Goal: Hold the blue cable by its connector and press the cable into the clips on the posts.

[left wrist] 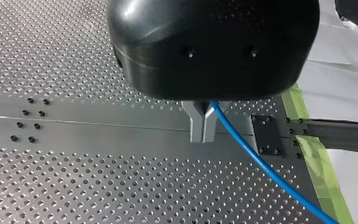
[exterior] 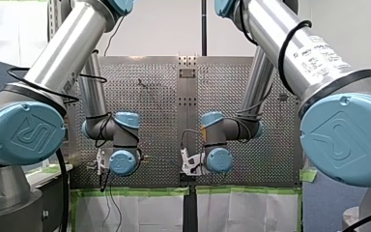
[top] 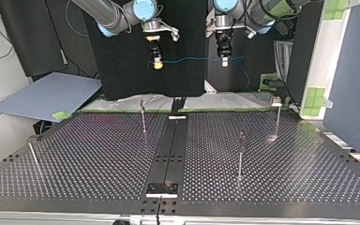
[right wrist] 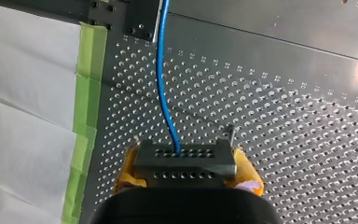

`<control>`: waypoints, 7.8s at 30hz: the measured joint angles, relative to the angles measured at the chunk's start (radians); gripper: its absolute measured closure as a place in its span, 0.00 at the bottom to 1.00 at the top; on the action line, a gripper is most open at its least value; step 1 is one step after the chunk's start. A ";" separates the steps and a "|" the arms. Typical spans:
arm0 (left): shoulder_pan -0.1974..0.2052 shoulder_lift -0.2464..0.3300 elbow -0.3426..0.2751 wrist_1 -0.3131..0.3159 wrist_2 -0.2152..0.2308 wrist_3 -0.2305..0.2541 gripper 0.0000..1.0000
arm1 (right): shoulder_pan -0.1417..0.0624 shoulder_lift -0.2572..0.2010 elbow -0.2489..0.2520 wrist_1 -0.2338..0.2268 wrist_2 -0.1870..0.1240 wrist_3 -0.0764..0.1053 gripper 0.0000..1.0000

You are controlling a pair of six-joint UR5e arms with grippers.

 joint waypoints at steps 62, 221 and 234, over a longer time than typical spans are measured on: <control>0.122 0.494 0.172 -0.568 0.026 -0.008 1.00 | 0.020 -0.271 -0.292 0.228 -0.190 0.095 1.00; 0.443 0.295 0.704 -0.819 0.417 -0.320 1.00 | -0.056 -0.005 -0.896 0.467 -0.268 0.288 1.00; 0.453 0.262 0.763 -0.887 0.422 -0.327 1.00 | -0.105 -0.001 -0.902 0.463 -0.243 0.288 1.00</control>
